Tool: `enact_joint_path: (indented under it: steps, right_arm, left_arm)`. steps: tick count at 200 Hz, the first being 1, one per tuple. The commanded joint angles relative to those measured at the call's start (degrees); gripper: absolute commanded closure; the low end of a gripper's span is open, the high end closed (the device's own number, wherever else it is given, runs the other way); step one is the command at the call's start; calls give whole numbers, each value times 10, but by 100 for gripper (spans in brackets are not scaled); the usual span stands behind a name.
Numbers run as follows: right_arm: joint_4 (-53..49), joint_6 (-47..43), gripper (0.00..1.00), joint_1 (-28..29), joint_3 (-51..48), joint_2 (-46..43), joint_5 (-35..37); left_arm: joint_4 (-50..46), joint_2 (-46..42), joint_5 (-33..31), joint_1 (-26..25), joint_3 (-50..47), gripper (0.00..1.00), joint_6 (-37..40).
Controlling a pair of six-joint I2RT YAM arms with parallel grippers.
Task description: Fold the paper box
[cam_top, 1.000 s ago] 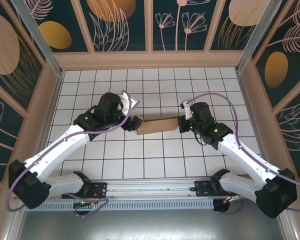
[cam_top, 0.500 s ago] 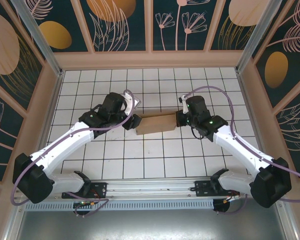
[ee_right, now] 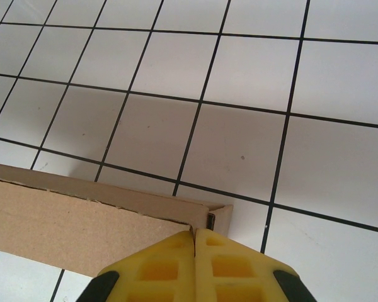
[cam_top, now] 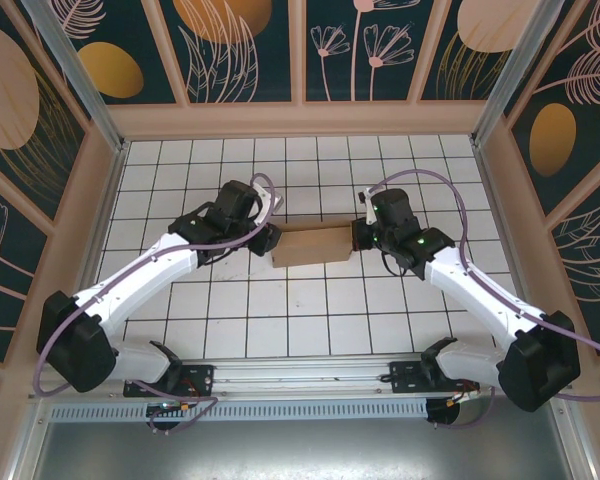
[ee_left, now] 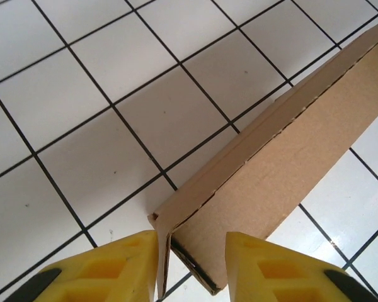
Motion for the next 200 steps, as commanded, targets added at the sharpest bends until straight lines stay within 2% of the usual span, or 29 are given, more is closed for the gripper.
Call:
enact_joint_path:
  steps: [1,22,36,62,73,131,200]
  right_arm:
    - [-37,12,100,-3,4,11,5]
    - [-37,10,100,-2,4,12,5]
    - [-37,10,100,-3,4,11,-8]
    - [-36,10,100,-3,3,11,-11]
    - [-36,11,100,-3,3,12,-11]
    - [-33,28,100,-3,7,13,-14]
    - [-12,64,100,-2,1,16,-8]
  left_arm:
    - [-24,13,-14,2,20,73,-8]
    - [-28,21,-14,2,26,81,-6]
    - [-32,28,-17,2,29,83,-6]
    - [-40,32,-17,3,36,95,-7]
    - [-42,33,-16,3,39,97,-11]
    - [-28,50,44,2,63,97,-104]
    - [-12,82,42,3,91,98,-218]
